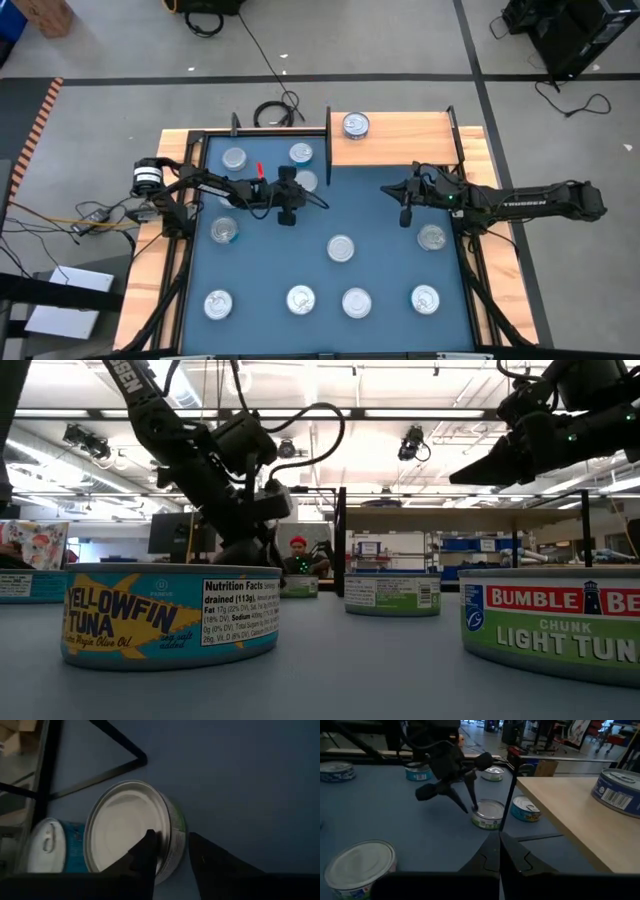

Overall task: Stack canned seafood by type on shelf
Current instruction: Put the top right green tuna can on the shelf

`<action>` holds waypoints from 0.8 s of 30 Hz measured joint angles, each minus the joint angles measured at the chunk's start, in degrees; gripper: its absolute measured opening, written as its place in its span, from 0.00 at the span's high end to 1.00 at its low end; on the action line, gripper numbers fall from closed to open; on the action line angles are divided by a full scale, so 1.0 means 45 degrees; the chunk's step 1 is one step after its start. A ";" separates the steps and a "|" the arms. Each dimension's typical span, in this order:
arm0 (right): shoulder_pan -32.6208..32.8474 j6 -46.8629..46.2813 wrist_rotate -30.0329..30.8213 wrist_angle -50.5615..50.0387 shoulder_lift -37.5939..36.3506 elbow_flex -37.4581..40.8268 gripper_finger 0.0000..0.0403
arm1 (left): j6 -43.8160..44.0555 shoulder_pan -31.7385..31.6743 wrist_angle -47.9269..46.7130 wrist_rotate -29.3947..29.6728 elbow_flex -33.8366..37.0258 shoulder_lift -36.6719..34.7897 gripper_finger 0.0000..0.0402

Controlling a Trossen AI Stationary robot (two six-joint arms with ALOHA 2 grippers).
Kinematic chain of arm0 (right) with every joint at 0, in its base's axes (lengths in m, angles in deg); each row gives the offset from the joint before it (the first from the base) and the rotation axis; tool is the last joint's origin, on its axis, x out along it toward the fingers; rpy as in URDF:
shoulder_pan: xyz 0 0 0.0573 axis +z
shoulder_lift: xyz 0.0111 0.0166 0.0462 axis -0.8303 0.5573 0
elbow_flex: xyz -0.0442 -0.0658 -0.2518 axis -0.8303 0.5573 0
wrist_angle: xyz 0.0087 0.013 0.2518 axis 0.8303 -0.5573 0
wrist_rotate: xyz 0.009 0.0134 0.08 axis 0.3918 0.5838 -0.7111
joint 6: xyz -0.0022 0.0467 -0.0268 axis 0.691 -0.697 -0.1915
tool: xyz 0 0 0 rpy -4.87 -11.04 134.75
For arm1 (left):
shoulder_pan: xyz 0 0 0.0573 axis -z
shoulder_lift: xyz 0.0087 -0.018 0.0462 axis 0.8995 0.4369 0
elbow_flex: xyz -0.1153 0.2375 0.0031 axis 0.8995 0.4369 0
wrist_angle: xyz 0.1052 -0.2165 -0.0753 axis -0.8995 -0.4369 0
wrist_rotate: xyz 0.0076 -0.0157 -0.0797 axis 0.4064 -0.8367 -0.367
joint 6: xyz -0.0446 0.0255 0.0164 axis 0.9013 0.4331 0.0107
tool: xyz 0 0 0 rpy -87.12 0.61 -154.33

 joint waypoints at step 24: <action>0.4053 -0.1970 0.1806 0.1200 0.0750 0.0001 0.99 | 0.2762 0.3489 -0.2543 -0.0728 -0.1055 -0.1261 1.00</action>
